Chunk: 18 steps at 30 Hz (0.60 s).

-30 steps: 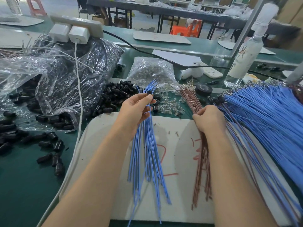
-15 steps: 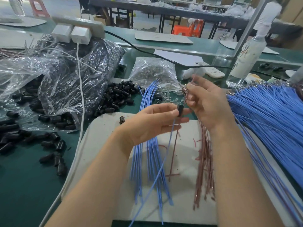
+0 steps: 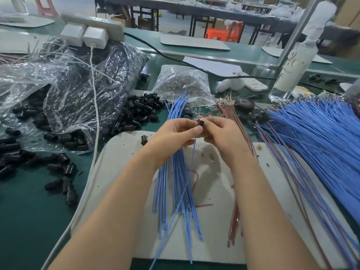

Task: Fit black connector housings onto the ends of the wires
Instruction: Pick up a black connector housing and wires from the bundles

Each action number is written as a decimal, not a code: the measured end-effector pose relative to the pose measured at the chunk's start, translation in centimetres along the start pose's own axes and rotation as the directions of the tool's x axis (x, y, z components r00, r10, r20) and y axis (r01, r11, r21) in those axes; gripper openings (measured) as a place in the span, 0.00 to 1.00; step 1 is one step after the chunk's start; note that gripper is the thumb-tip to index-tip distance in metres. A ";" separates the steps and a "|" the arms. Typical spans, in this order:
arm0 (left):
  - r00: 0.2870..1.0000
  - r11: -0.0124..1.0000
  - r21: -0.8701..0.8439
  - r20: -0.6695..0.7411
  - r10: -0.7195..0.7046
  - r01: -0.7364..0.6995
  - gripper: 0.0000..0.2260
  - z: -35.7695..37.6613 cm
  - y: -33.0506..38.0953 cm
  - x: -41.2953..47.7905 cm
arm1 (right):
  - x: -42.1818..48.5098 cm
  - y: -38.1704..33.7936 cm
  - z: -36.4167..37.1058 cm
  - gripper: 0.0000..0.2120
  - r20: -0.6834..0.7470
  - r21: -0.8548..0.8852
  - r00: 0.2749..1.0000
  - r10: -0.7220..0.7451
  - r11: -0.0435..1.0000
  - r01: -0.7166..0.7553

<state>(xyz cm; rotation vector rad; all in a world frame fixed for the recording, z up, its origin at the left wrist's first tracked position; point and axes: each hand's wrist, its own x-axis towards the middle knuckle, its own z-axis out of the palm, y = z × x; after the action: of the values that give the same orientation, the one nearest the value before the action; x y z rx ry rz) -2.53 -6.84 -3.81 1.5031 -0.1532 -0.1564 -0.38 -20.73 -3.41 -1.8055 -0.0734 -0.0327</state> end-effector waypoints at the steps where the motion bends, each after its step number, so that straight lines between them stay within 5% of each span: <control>1: 1.000 0.999 0.040 -0.018 0.011 -0.010 0.03 0.0 -0.1 0.0 | 0.0 0.0 0.1 0.10 -0.046 -0.001 0.998 -0.034 0.999 0.034; 4: 0.996 0.985 0.169 -0.071 0.055 -0.043 0.05 0.2 -0.3 0.1 | 0.2 0.0 -0.6 0.10 -0.240 0.124 0.971 -0.015 0.991 0.046; 9: 0.995 0.978 0.183 0.003 0.100 -0.099 0.03 0.3 0.0 0.0 | -0.2 0.1 -0.4 0.10 0.062 0.177 0.988 0.144 0.972 -0.153; 11: 0.995 0.980 0.173 0.042 0.091 -0.097 0.04 0.2 0.1 -0.2 | -0.1 -0.2 -0.1 0.08 0.068 0.283 0.989 0.129 0.948 -0.143; 18: 0.997 0.971 0.230 -0.016 0.071 -0.065 0.03 0.1 0.1 -0.3 | 0.2 -0.6 -0.9 0.08 -0.398 0.435 0.916 0.049 0.889 0.142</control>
<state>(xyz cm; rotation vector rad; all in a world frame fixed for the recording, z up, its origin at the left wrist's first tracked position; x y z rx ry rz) -2.84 -6.86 -3.69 1.7274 -0.2089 -0.0665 -0.22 -21.45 -2.57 -1.2914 0.1578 -0.3908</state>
